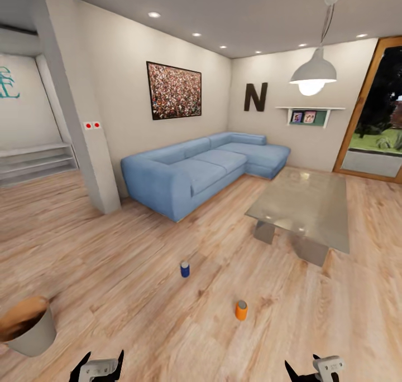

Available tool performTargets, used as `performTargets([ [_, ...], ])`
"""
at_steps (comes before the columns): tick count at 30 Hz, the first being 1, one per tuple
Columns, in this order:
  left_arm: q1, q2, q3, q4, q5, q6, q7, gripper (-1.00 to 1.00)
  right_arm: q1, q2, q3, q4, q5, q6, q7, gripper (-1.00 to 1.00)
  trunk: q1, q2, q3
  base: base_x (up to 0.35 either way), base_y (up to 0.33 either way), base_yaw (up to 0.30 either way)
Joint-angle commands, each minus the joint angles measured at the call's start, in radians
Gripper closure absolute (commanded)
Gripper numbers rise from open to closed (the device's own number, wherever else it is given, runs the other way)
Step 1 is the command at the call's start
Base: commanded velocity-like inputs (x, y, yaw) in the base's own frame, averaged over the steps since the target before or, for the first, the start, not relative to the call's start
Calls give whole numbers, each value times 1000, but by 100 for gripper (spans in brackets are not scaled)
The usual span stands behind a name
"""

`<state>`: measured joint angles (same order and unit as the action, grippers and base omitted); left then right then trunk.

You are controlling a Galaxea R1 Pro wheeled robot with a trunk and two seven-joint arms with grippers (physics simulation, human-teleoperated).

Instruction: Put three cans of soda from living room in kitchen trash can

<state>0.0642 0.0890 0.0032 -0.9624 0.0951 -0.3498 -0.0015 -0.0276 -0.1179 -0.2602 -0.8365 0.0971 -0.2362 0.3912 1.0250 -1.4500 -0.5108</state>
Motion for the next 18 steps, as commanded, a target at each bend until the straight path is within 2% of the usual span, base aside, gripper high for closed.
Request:
performTargets([
  [1, 0, 0, 0, 0, 0, 0, 0, -100, 0, 0, 0, 1, 0, 0, 0, -100, 0, 0, 0, 203, 176, 51],
  [6, 2, 0, 0, -3, 0, -1, 0, -100, 0, 0, 1, 7, 1, 0, 0, -100, 0, 0, 0, 142, 102, 21],
  [18, 3, 0, 0, -2, 0, -1, 0, -100, 0, 0, 1, 8, 1, -1, 0, -100, 0, 0, 0, 14, 10, 2],
])
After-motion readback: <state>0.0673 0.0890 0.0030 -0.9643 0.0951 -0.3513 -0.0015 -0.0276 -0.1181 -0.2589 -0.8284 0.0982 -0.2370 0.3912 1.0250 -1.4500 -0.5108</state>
